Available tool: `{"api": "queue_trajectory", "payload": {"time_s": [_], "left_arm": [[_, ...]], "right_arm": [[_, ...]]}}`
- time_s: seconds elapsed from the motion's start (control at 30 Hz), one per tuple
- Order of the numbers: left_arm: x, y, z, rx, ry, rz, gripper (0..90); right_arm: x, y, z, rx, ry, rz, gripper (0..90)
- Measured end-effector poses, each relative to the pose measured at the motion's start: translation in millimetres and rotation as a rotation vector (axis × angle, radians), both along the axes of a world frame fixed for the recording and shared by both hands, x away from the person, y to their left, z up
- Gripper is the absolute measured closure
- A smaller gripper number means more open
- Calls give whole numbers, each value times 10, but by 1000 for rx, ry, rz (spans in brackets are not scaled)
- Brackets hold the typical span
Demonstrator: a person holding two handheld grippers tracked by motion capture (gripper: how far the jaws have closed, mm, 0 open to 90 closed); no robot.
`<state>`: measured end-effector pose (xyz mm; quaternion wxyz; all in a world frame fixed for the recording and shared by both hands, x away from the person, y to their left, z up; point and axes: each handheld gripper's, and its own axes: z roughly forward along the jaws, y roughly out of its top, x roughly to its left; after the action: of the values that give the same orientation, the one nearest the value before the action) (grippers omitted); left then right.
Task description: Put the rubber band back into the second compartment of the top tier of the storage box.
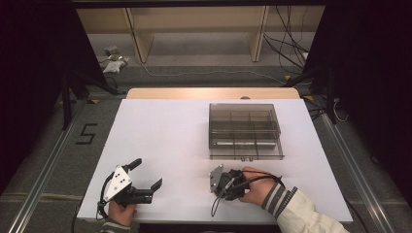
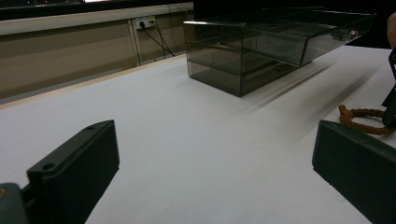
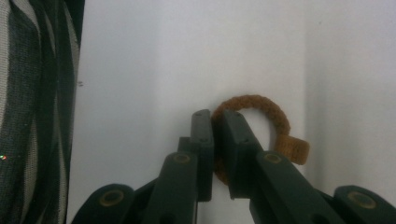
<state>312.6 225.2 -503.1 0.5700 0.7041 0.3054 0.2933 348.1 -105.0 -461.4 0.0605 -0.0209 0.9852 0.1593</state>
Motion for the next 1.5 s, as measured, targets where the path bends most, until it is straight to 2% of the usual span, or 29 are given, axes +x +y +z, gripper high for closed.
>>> {"api": "queue_trajectory", "payload": {"time_s": [0.2,0.9,1.5], "left_arm": [[0,0,0,0,0,0,6],[0,0,0,1,1,-1,6],[0,-1,0,1,0,0,6]], "right_arm": [[-13,-31,96,43,-21,9,838],[-49,-145,342,167,-20,-2,836],[-81,-262,559,286,-43,-4,837]]}}
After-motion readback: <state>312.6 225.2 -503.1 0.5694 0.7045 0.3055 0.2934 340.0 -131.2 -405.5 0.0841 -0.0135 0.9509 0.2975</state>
